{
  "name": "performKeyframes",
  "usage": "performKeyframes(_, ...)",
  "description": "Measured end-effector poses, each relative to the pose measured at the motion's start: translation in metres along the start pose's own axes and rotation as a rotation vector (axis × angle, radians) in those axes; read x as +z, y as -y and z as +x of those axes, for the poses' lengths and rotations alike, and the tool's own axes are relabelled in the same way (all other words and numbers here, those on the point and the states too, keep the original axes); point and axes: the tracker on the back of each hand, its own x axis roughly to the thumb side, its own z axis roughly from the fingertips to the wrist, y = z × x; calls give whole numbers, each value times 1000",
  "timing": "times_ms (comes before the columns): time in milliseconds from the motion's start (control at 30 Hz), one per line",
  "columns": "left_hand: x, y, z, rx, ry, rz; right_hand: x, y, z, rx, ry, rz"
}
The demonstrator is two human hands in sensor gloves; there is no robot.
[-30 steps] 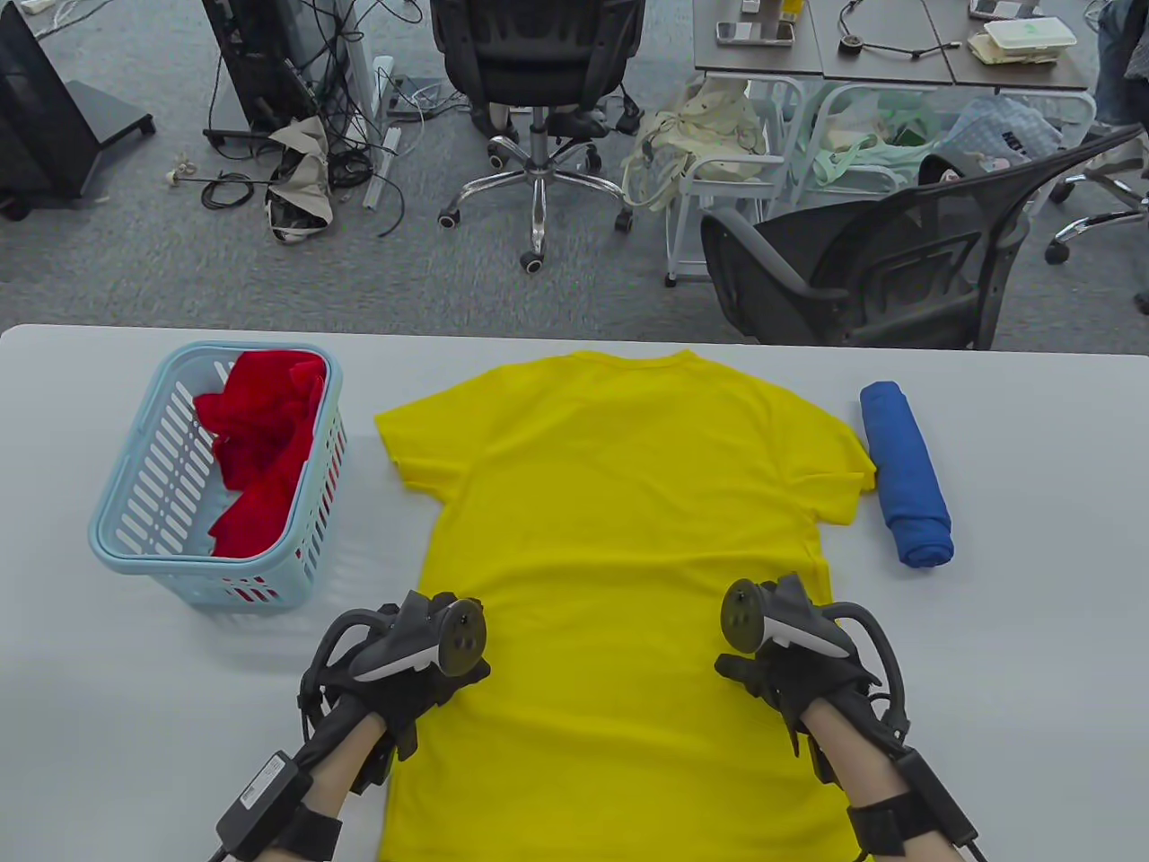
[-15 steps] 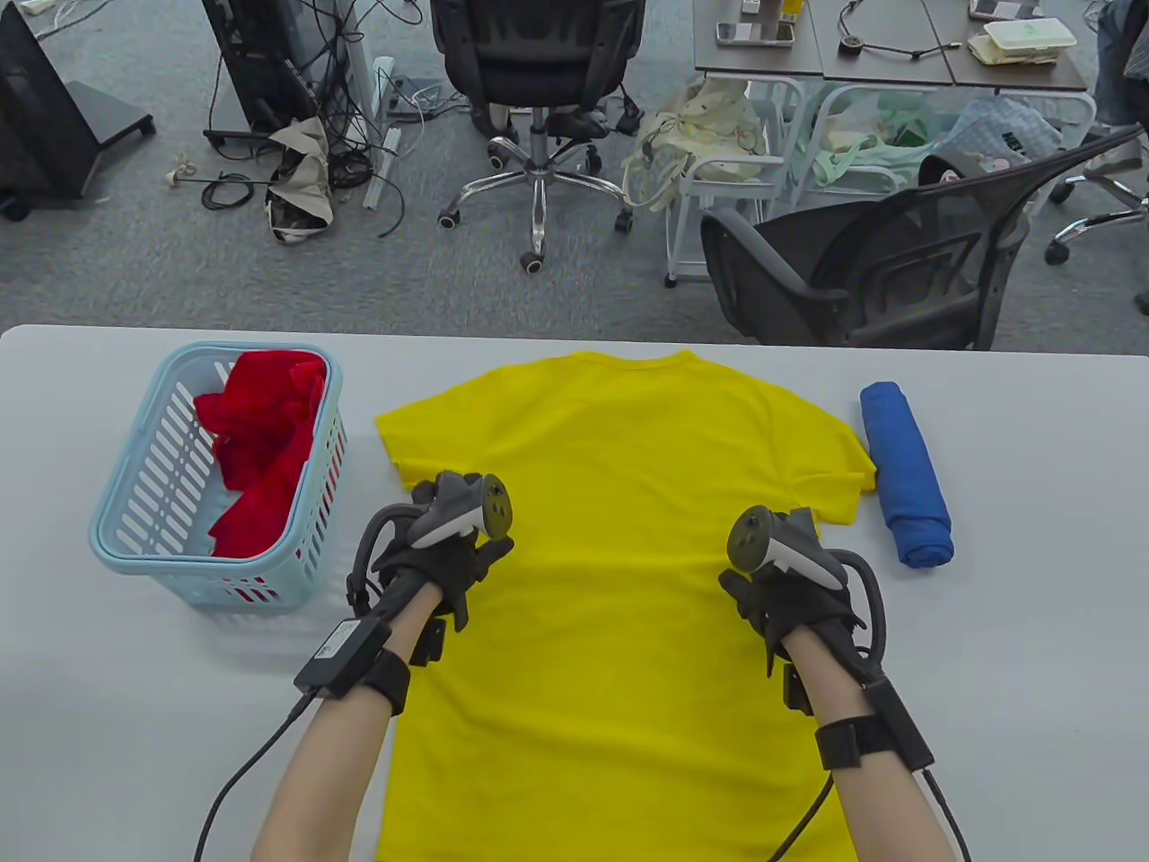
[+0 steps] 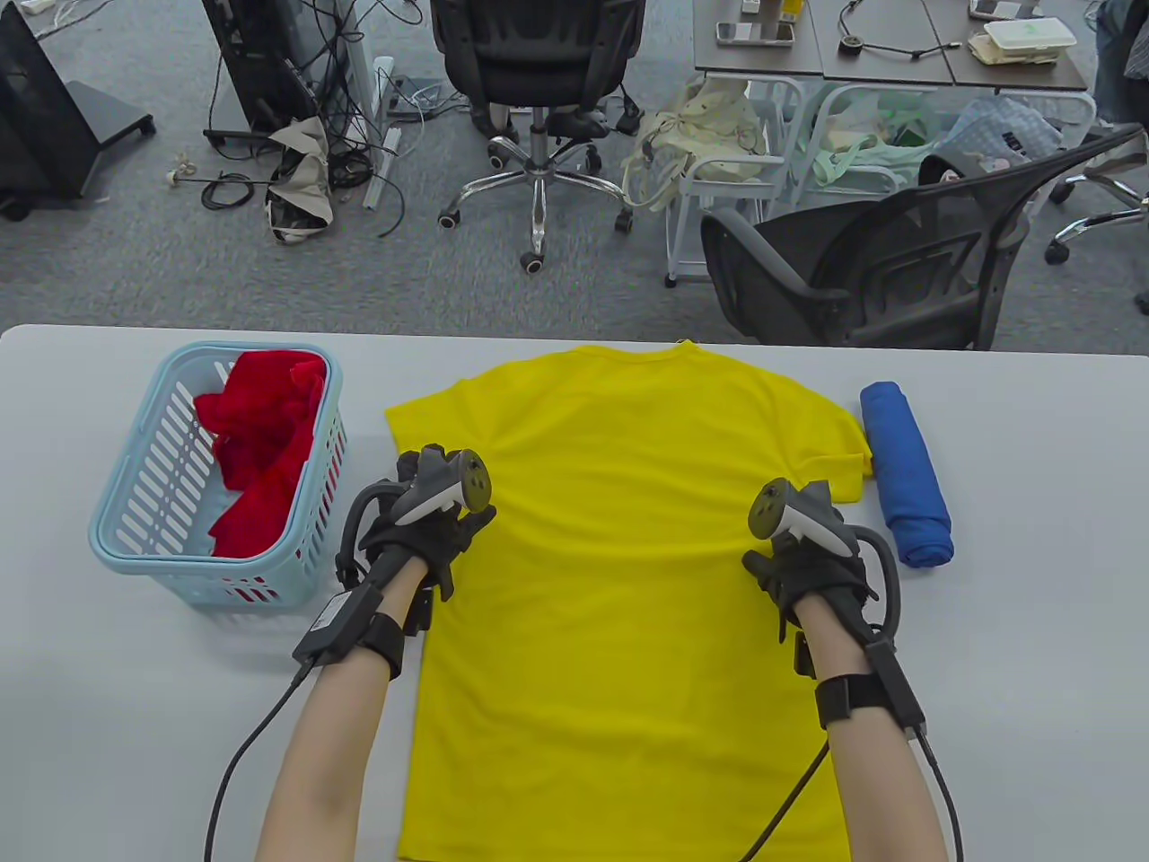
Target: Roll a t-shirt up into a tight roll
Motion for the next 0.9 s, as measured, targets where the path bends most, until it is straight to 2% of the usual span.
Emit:
performKeyframes(67, -4, 1, -1, -15, -2, -32, 13, -4, 15, -15, 68, -3)
performKeyframes(167, -13, 8, -6, -54, -25, -145, 32, -19, 43, 35, 165, 27)
performKeyframes(300, -13, -3, -10, -71, -35, -88, 40, -37, 63, 148, 180, 45)
performKeyframes(433, -5, -17, -14, -13, -6, -16, 37, -36, 63, 107, 136, 46)
performKeyframes(567, -13, -12, -11, -107, -19, -51, 47, -33, 73, 107, 158, 11)
performKeyframes(600, -19, -7, -10, -142, -32, -91, 52, -34, 78, 113, 177, 2)
performKeyframes(700, -25, -7, -6, -165, -53, -49, 60, -37, 89, 135, 217, 5)
performKeyframes(833, -25, -11, -3, -209, -44, -53, 49, -45, 85, 168, 172, 53)
performKeyframes(900, -26, -10, -4, -201, -38, -56, 42, -44, 75, 97, 172, 57)
